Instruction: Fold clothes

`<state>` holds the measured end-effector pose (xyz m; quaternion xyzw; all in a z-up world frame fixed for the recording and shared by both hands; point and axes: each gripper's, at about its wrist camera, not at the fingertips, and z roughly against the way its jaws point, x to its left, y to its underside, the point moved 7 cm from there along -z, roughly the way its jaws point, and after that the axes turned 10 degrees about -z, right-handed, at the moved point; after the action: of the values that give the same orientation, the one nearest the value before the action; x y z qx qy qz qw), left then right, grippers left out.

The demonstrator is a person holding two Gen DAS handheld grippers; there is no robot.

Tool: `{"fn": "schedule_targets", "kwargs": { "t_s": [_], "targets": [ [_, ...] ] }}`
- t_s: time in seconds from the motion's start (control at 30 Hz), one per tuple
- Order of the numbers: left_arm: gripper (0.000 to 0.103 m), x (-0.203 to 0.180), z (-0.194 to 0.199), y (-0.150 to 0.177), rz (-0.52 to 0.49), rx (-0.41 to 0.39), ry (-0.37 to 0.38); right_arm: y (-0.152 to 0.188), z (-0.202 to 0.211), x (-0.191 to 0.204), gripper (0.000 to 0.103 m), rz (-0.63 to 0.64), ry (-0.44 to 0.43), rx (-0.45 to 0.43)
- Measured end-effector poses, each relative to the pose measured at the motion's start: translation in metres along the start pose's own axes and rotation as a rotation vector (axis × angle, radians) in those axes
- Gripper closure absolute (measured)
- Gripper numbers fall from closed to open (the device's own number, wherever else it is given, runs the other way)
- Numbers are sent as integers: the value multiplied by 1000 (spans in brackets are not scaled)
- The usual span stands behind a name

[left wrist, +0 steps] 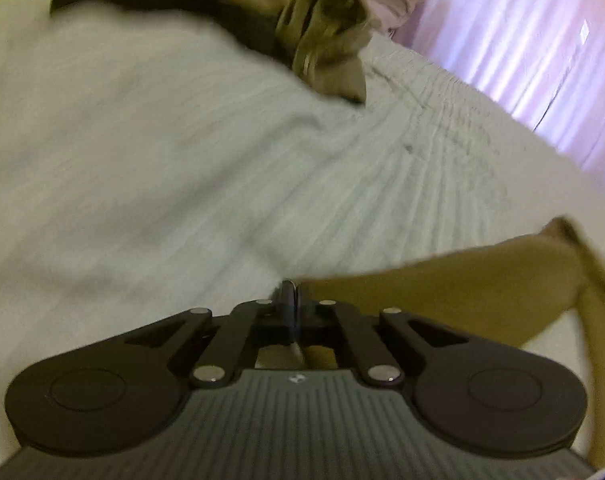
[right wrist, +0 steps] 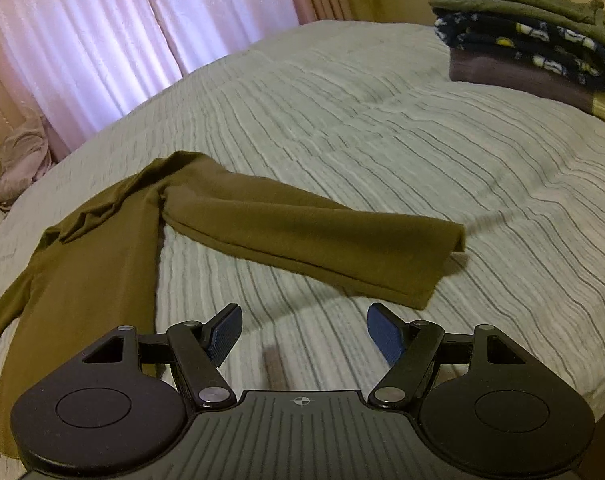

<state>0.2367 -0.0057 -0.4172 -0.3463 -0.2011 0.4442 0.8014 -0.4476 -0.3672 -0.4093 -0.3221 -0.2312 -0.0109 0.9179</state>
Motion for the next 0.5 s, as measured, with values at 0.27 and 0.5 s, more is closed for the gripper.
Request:
{"fn": "schedule_targets", "kwargs": {
  "t_s": [0.27, 0.5],
  "targets": [
    [90, -54, 74, 31, 0, -19, 282, 25, 1, 19, 30, -142, -312, 156],
    [64, -185, 100, 110, -14, 216, 744, 52, -16, 19, 31, -335, -460, 314]
  ]
}}
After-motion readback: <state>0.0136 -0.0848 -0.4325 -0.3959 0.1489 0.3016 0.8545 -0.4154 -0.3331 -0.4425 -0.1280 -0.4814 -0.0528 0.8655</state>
